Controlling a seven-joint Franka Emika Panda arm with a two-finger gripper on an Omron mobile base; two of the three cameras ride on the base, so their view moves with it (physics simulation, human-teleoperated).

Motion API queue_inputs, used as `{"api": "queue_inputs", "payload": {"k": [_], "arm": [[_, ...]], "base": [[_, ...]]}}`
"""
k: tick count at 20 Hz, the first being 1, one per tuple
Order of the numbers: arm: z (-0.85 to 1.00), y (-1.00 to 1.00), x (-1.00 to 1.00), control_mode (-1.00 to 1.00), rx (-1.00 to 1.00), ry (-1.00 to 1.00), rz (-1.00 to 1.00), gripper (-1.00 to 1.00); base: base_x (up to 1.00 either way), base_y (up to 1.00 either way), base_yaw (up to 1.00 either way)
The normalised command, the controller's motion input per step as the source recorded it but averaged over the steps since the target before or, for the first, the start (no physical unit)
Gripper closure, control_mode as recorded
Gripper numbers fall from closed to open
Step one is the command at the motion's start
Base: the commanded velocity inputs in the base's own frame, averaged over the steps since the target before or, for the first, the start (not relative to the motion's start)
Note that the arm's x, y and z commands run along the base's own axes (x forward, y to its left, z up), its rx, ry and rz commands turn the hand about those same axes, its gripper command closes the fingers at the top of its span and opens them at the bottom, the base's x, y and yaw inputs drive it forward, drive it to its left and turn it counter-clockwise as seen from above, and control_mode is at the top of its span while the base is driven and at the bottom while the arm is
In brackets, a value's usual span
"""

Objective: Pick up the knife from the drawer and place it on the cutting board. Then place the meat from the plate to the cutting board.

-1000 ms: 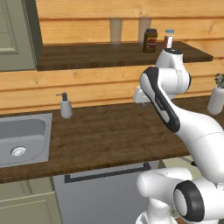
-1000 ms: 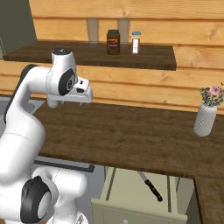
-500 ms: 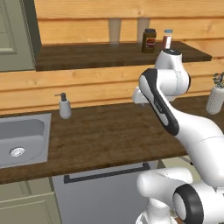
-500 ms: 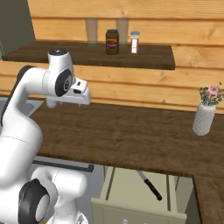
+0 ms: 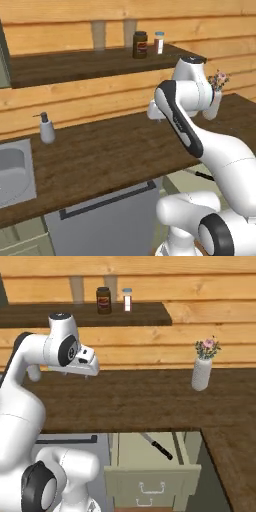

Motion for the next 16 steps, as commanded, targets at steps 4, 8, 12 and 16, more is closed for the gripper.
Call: {"api": "queue_inputs", "payload": {"k": [4, 8, 12, 16], "arm": [[0.0, 0.0, 0.0, 1.0, 0.0, 0.0, 0.0, -1.0], [0.0, 0.0, 0.0, 1.0, 0.0, 0.0, 0.0, -1.0], [0.0, 0.0, 0.0, 1.0, 0.0, 0.0, 0.0, -1.0], [0.0, 0.0, 0.0, 1.0, 0.0, 0.0, 0.0, -1.0]], "base": [[-0.12, 0.68, -0.74], [-0.03, 0.48, -0.79], [-0.09, 0.07, -0.76], [-0.16, 0.0, -0.69]]}}
